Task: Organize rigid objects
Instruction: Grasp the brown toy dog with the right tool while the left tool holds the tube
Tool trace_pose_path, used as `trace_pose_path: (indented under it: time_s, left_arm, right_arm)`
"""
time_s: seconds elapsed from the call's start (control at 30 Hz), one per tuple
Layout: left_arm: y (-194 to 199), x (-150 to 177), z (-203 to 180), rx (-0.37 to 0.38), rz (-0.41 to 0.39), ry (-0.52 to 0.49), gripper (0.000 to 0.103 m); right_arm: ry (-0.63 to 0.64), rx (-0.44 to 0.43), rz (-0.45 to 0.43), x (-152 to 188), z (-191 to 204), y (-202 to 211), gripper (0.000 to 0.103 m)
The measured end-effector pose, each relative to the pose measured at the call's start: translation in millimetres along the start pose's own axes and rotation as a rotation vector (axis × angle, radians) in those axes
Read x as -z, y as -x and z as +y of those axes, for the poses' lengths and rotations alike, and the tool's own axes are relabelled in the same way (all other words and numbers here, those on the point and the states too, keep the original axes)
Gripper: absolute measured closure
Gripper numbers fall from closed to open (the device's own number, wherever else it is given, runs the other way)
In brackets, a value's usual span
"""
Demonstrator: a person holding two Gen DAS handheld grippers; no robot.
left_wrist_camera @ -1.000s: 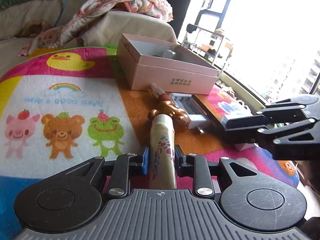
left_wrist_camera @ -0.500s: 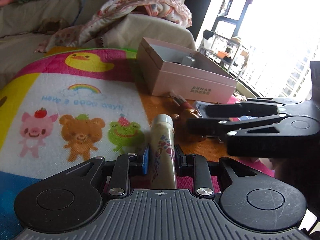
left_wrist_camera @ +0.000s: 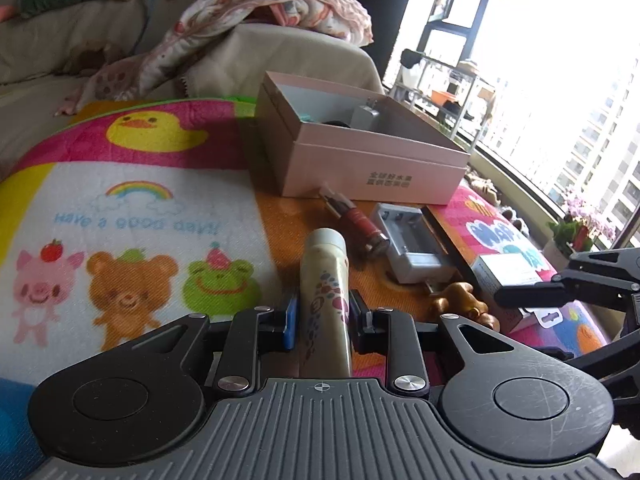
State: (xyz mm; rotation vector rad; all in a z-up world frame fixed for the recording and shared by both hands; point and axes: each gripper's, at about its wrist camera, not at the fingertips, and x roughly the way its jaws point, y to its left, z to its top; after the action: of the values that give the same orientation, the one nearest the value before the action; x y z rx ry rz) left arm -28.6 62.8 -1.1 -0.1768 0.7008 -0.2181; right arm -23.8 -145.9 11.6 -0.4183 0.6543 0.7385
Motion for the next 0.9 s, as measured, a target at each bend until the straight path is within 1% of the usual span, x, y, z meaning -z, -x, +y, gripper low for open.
trace_pose_path:
  time_s: [0.03, 0.1, 0.13, 0.17, 0.2, 0.23, 0.3, 0.37, 0.4, 0.47, 0.53, 0.63, 0.7, 0.73, 0.8, 0.83, 0.9]
  left_arm:
    - [-3.6, -1.6, -5.1, -0.007, -0.001, -0.011, 0.074]
    - [-8.4, -2.1, -15.8, -0.028, -0.003, -0.037, 0.074]
    - [-9.4, -1.3, -20.0, -0.039, -0.006, -0.049, 0.074]
    - [-9.6, 0.1, -24.0, -0.052, -0.007, -0.067, 0.074]
    - [-9.5, 2.0, -27.3, -0.061, -0.008, -0.094, 0.074]
    - [-9.3, 3.2, -29.8, -0.067, -0.008, -0.117, 0.074]
    - [-9.1, 4.1, -31.4, -0.071, -0.006, -0.132, 0.074]
    - [-8.7, 4.3, -29.7, -0.066, -0.007, -0.124, 0.074]
    - [-8.1, 4.3, -27.9, -0.060, -0.009, -0.112, 0.074]
    - [-7.3, 4.6, -23.0, -0.043, -0.015, -0.081, 0.074]
    - [-6.2, 4.5, -18.1, -0.026, -0.020, -0.051, 0.074]
    - [-5.3, 4.9, -13.5, -0.009, -0.027, -0.021, 0.074]
    - [-5.3, 5.2, -14.0, -0.012, -0.029, -0.019, 0.074]
    - [-5.5, 5.1, -15.0, -0.016, -0.029, -0.023, 0.074]
    - [-6.5, 4.6, -18.0, -0.029, -0.027, -0.036, 0.074]
    - [-7.0, 4.3, -20.1, -0.037, -0.026, -0.046, 0.074]
    - [-8.0, 4.1, -23.5, -0.051, -0.023, -0.063, 0.074]
  right_arm:
    - [0.015, 0.050, -0.007, 2.5, -1.9, 1.4, 0.054]
    - [0.042, 0.184, -0.013, 5.4, -3.5, -0.1, 0.049]
    - [0.059, 0.265, -0.023, 7.2, -4.1, -1.8, 0.048]
    - [0.070, 0.321, -0.035, 8.6, -4.9, -2.2, 0.048]
    - [0.062, 0.341, -0.044, 9.3, -6.8, -1.2, 0.048]
    - [0.027, 0.322, -0.054, 9.3, -11.4, 1.8, 0.048]
    - [-0.055, 0.228, -0.071, 9.2, -18.0, 9.4, 0.043]
    - [-0.121, 0.138, -0.093, 9.4, -21.5, 15.1, 0.032]
    - [-0.144, 0.113, -0.105, 8.4, -22.1, 15.9, 0.031]
    - [-0.190, 0.089, -0.124, 5.3, -21.6, 13.1, 0.029]
    - [-0.228, 0.094, -0.130, 2.2, -23.2, 6.5, 0.028]
    - [-0.251, 0.087, -0.123, 1.0, -26.8, -6.6, 0.028]
    - [-0.260, 0.080, -0.106, 1.9, -27.4, -16.0, 0.028]
    - [-0.263, 0.076, -0.093, 3.2, -27.3, -20.2, 0.029]
    - [-0.258, 0.060, -0.074, 5.8, -26.4, -24.2, 0.040]
    - [-0.253, 0.049, -0.067, 6.2, -25.6, -25.0, 0.052]
    - [-0.245, 0.055, -0.069, 6.6, -23.4, -25.1, 0.053]
